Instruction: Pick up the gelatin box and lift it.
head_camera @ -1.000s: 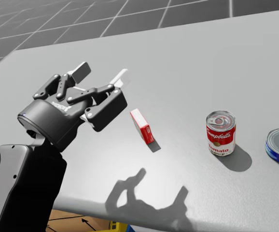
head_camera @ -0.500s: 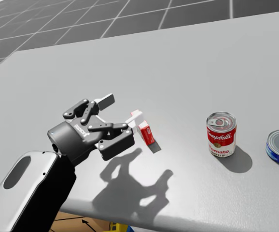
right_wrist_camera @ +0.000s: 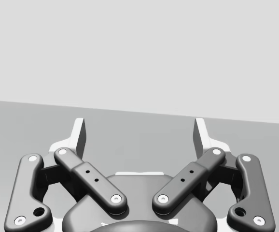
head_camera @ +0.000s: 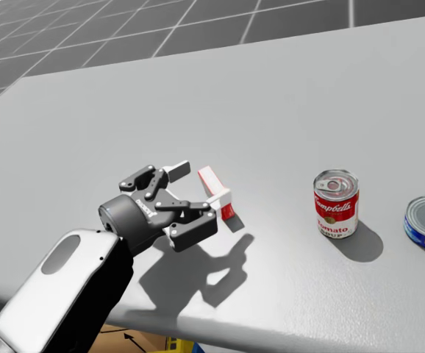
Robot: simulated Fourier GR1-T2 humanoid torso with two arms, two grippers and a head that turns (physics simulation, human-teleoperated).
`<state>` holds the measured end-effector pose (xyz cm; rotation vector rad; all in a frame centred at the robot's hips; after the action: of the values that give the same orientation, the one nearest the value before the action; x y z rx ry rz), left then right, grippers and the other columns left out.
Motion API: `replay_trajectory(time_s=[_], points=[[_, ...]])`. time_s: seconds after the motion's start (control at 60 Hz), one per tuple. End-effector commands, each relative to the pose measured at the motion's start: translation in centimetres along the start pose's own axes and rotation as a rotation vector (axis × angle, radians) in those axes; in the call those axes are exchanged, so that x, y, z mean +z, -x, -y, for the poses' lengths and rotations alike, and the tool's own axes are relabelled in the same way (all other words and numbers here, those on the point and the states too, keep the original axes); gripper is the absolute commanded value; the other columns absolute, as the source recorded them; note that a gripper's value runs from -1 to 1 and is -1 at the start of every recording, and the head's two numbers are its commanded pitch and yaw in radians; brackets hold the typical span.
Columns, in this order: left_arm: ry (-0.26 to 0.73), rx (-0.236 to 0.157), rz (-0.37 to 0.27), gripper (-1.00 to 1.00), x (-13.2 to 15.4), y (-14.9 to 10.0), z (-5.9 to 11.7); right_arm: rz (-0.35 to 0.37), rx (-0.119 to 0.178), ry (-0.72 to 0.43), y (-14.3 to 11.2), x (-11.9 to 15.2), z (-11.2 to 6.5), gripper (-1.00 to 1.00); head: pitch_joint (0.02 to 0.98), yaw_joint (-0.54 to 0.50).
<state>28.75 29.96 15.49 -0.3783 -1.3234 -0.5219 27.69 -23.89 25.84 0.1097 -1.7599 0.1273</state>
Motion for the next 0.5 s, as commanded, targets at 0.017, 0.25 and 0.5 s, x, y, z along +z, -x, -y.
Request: replay_trajectory(time_s=[0.017,0.25,0.5], points=[[0.008,-0.004,-0.009,-1.0,-0.8,0.4,0.0,0.002,-0.001,0.0,0.0,0.0,0.0,-1.0,0.803,0.38],[0.012,-0.001,-0.021,-1.0,-2.2,0.6,-0.3,0.002,-0.002,0.0,-0.1,0.1,0.1,-1.0,0.808,0.38],[0.019,0.007,-0.05,-1.0,-3.2,1.5,-0.5,0.002,-0.003,-0.001,0.0,0.1,0.1,-1.0,0.812,0.38]])
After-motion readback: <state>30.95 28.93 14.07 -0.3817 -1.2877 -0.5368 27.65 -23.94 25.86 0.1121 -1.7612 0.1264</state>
